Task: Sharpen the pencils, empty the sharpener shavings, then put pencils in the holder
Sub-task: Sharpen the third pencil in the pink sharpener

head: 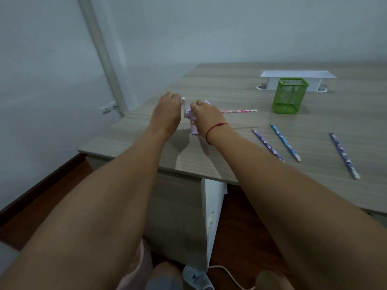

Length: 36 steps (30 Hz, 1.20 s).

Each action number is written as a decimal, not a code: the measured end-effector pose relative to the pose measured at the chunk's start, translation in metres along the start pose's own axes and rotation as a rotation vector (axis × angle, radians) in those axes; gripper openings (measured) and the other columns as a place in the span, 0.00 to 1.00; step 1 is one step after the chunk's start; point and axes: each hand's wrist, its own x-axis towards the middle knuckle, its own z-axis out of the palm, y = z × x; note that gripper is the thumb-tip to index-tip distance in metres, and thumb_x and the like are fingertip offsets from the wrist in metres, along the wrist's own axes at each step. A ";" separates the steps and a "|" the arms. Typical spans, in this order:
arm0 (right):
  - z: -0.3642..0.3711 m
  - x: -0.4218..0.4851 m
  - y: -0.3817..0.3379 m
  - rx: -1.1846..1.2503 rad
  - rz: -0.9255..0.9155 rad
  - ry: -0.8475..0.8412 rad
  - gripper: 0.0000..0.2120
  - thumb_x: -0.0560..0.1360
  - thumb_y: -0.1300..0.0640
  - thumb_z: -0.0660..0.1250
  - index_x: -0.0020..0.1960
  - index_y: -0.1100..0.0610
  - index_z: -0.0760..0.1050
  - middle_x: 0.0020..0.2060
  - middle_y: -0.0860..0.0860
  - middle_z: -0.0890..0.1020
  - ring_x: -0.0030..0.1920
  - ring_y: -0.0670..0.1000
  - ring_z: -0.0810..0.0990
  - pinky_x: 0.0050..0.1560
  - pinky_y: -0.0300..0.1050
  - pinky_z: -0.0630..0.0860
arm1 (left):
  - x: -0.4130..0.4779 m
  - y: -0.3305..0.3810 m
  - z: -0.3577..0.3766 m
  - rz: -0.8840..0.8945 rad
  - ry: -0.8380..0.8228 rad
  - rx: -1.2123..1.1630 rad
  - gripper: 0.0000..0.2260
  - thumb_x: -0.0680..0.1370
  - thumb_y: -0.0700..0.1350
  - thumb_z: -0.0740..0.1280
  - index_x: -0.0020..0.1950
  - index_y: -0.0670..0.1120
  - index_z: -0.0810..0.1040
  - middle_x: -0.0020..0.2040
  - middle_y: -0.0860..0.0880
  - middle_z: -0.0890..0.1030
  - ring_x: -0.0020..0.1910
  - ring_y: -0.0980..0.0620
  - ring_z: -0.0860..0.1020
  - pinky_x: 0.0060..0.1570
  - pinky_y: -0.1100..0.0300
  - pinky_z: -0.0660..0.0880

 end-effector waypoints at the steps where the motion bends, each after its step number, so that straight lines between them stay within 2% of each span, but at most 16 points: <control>1: -0.001 0.000 0.000 -0.001 -0.001 -0.002 0.15 0.79 0.60 0.59 0.65 0.62 0.70 0.64 0.58 0.73 0.65 0.61 0.73 0.60 0.52 0.72 | -0.006 0.002 -0.004 0.022 0.002 -0.003 0.13 0.82 0.41 0.54 0.50 0.37 0.76 0.49 0.36 0.77 0.50 0.38 0.75 0.48 0.48 0.70; 4: -0.003 -0.002 0.001 -0.006 -0.020 -0.013 0.17 0.77 0.60 0.62 0.65 0.62 0.70 0.64 0.59 0.73 0.64 0.60 0.73 0.60 0.51 0.71 | -0.025 0.002 -0.014 0.087 -0.019 -0.002 0.11 0.80 0.40 0.57 0.48 0.36 0.77 0.46 0.36 0.78 0.47 0.37 0.76 0.45 0.47 0.71; 7: -0.006 0.000 0.003 -0.005 -0.030 -0.039 0.17 0.77 0.61 0.62 0.66 0.61 0.69 0.65 0.58 0.72 0.64 0.61 0.73 0.60 0.51 0.71 | -0.039 0.000 -0.015 0.153 -0.126 0.015 0.10 0.79 0.40 0.59 0.46 0.36 0.78 0.44 0.37 0.78 0.44 0.38 0.77 0.41 0.47 0.73; 10: -0.006 0.001 0.007 -0.012 -0.045 -0.053 0.17 0.78 0.61 0.61 0.66 0.61 0.69 0.65 0.58 0.73 0.64 0.61 0.73 0.61 0.52 0.71 | -0.048 -0.001 -0.005 0.110 -0.267 0.023 0.12 0.80 0.43 0.58 0.46 0.39 0.79 0.46 0.40 0.78 0.45 0.41 0.77 0.44 0.51 0.72; 13: -0.005 0.000 0.013 -0.012 -0.076 -0.059 0.18 0.78 0.60 0.61 0.68 0.61 0.68 0.66 0.58 0.72 0.65 0.60 0.73 0.61 0.51 0.71 | -0.037 -0.005 0.003 0.110 -0.377 0.060 0.13 0.79 0.44 0.58 0.48 0.40 0.80 0.49 0.39 0.79 0.49 0.40 0.77 0.48 0.48 0.75; 16: -0.004 0.001 0.014 -0.010 -0.092 -0.047 0.20 0.79 0.60 0.61 0.69 0.61 0.67 0.67 0.57 0.71 0.65 0.60 0.73 0.61 0.51 0.71 | -0.018 -0.010 0.010 0.090 -0.431 0.147 0.11 0.78 0.45 0.60 0.48 0.42 0.81 0.50 0.39 0.80 0.50 0.38 0.78 0.47 0.50 0.74; 20: -0.001 0.003 0.015 -0.035 -0.080 -0.027 0.19 0.79 0.59 0.60 0.69 0.60 0.67 0.67 0.56 0.72 0.63 0.59 0.74 0.59 0.49 0.71 | 0.006 -0.010 0.021 0.046 -0.347 0.219 0.09 0.76 0.40 0.63 0.53 0.42 0.79 0.53 0.38 0.79 0.53 0.37 0.78 0.48 0.49 0.74; 23: 0.001 0.005 0.011 -0.041 -0.068 -0.003 0.17 0.79 0.60 0.60 0.67 0.60 0.68 0.65 0.56 0.73 0.62 0.59 0.75 0.59 0.49 0.71 | 0.027 -0.012 0.016 0.050 -0.244 0.201 0.08 0.77 0.35 0.60 0.52 0.38 0.78 0.53 0.36 0.77 0.54 0.36 0.76 0.49 0.46 0.73; 28: 0.004 0.005 0.007 -0.016 -0.052 0.001 0.17 0.78 0.61 0.61 0.67 0.60 0.68 0.65 0.56 0.73 0.61 0.59 0.76 0.59 0.50 0.72 | 0.022 -0.020 0.014 0.133 -0.135 0.126 0.10 0.80 0.35 0.57 0.49 0.34 0.77 0.49 0.34 0.77 0.51 0.36 0.75 0.49 0.46 0.69; 33: 0.002 0.008 0.005 -0.017 -0.036 -0.007 0.16 0.77 0.61 0.62 0.65 0.62 0.70 0.63 0.58 0.74 0.62 0.59 0.75 0.60 0.50 0.72 | 0.024 -0.011 -0.003 0.118 -0.095 0.050 0.13 0.82 0.40 0.54 0.50 0.35 0.76 0.50 0.35 0.77 0.51 0.38 0.74 0.51 0.49 0.68; 36: 0.001 0.009 0.003 -0.002 -0.019 -0.003 0.15 0.79 0.61 0.59 0.64 0.62 0.71 0.62 0.59 0.74 0.62 0.60 0.75 0.59 0.51 0.72 | 0.003 -0.001 -0.016 0.224 -0.028 0.065 0.10 0.80 0.35 0.57 0.45 0.33 0.77 0.43 0.33 0.78 0.45 0.37 0.77 0.45 0.46 0.72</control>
